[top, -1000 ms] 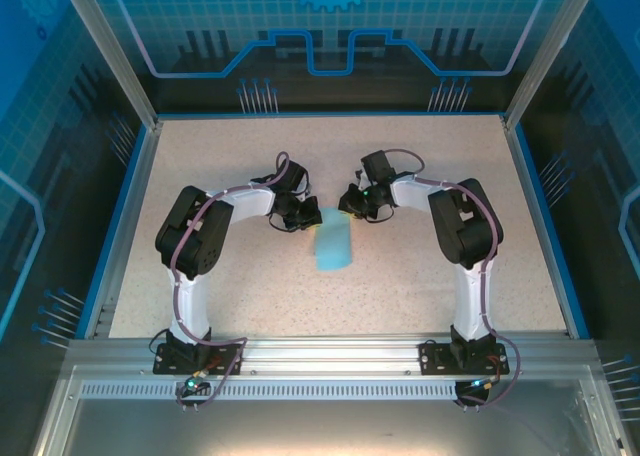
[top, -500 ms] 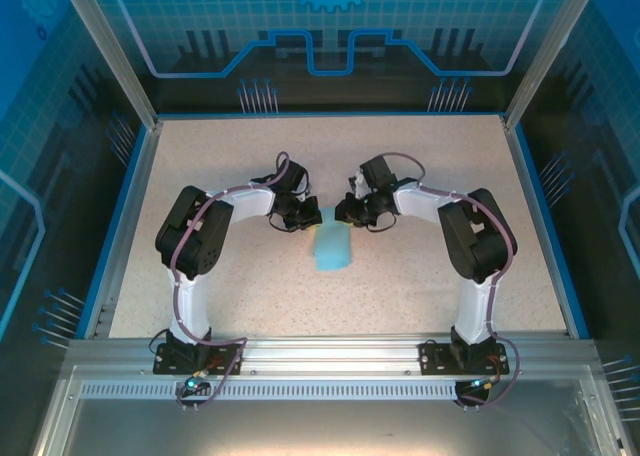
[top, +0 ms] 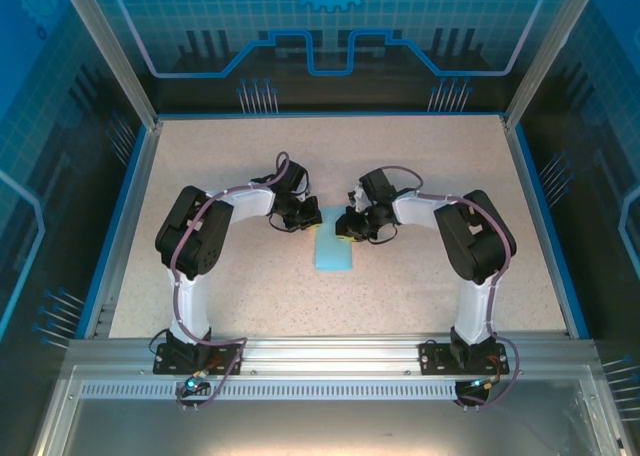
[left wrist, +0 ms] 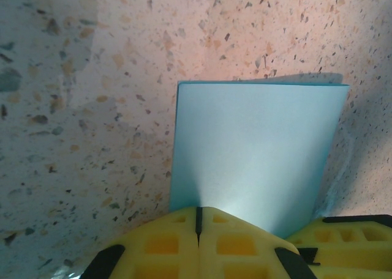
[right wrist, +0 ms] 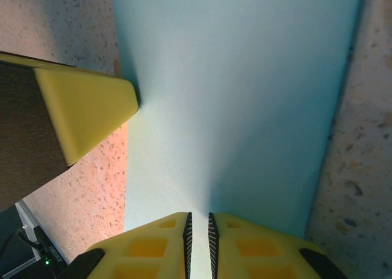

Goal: Fold a paper plane with a square sheet of paper (pick it up from the middle)
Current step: Fold the square sheet of paper in half at the center of the table.

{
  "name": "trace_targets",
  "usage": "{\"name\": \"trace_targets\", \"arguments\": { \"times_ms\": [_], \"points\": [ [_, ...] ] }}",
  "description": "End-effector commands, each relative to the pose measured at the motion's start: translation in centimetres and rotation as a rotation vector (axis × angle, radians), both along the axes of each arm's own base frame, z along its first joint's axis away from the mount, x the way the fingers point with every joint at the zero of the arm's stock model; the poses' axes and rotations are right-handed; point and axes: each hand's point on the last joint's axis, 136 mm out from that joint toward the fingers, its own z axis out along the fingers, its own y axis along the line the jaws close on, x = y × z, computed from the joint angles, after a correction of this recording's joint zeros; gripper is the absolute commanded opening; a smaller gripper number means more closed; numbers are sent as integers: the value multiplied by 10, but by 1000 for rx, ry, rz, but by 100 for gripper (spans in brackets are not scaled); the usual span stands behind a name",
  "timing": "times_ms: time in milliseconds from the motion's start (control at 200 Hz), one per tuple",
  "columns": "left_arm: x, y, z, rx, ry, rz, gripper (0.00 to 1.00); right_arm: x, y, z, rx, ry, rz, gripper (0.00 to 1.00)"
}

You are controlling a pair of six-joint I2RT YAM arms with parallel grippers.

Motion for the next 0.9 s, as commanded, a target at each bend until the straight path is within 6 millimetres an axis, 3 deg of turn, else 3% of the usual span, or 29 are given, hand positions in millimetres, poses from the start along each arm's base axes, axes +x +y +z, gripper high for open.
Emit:
{"name": "trace_targets", "arguments": {
  "times_ms": [0, 105, 365, 470, 690, 770, 895],
  "points": [
    [-24, 21, -35, 102, 109, 10, 4, -5, 2, 23, 39, -55, 28, 19],
    [-24, 20, -35, 102, 108, 9, 4, -13, -2, 16, 27, -32, 29, 19],
    [-24, 20, -35, 101, 109, 12, 4, -40, -17, -31, -64, 98, 11, 18],
    [-23, 20, -34, 100, 109, 14, 4, -41, -18, -27, -65, 105, 5, 18],
    [-21, 19, -31, 99, 104, 15, 4, -56, -3, 3, 5, 55, 73, 18],
    [-21, 19, -31, 98, 103, 16, 4, -67, 1, 1, -12, 65, 102, 19],
    [-21, 20, -31, 99, 103, 22, 4, -80, -6, -19, -74, 107, 93, 18]
  ]
}}
